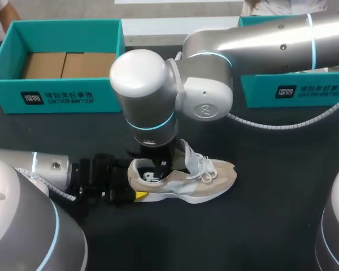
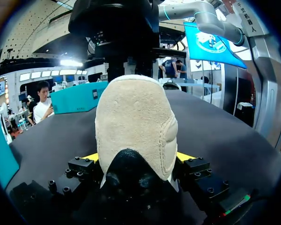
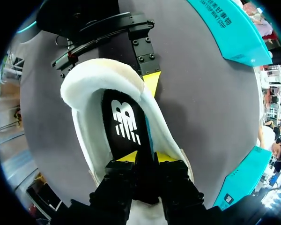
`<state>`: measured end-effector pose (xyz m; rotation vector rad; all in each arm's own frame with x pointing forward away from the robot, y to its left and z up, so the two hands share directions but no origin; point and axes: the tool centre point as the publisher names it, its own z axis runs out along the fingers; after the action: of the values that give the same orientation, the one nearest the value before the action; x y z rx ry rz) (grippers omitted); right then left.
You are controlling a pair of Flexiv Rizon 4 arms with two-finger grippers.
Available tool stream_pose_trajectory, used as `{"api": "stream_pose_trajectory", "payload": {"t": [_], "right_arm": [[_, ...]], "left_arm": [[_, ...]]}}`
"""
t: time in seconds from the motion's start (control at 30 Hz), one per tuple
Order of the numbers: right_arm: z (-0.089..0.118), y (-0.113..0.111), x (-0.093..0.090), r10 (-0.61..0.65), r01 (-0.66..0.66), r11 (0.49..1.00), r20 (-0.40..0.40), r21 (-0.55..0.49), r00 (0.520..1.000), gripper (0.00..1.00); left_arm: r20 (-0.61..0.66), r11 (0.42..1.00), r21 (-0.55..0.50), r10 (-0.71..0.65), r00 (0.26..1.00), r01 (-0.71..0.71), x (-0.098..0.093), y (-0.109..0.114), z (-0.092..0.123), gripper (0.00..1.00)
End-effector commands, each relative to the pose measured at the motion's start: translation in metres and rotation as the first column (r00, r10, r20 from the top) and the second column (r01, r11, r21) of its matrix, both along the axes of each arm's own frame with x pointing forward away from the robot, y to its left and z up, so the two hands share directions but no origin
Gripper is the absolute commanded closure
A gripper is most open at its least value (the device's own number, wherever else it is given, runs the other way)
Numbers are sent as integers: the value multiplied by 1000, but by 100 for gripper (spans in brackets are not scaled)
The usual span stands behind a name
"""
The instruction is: Take the shoe out of the shoebox, open the shoe tongue, remove and reinsert the insole, then place the shoe into the shoebox
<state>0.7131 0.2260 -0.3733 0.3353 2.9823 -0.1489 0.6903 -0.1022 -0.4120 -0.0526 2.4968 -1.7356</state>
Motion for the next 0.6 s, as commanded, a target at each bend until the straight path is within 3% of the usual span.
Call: {"api": "stream_pose_trajectory", "payload": {"t": [0.03,0.2,0.23,0.3,0.47,0.6], "right_arm": [[-19,7,5,16,-16,1000,-26,10,1000,72],[-28,11,1,31,-30,999,-56,14,998,70],[-30,12,-1,30,-30,999,-61,13,998,75],[-32,12,-4,22,-22,1000,-71,10,997,100],[-31,10,-20,-14,15,1000,-89,11,996,100],[-13,1,-34,-89,90,996,-54,12,995,100]], "left_arm": [[2,1000,1,1,1000,-1,-2,0,-2,100],[2,1000,1,1,1000,-1,-2,0,-2,100],[2,1000,1,1,1000,-1,-2,0,-2,100],[2,1000,1,1,1000,-1,-2,0,-2,100],[2,1000,1,1,1000,-1,-2,0,-2,100],[2,1000,1,1,1000,-1,-2,0,-2,100]]}}
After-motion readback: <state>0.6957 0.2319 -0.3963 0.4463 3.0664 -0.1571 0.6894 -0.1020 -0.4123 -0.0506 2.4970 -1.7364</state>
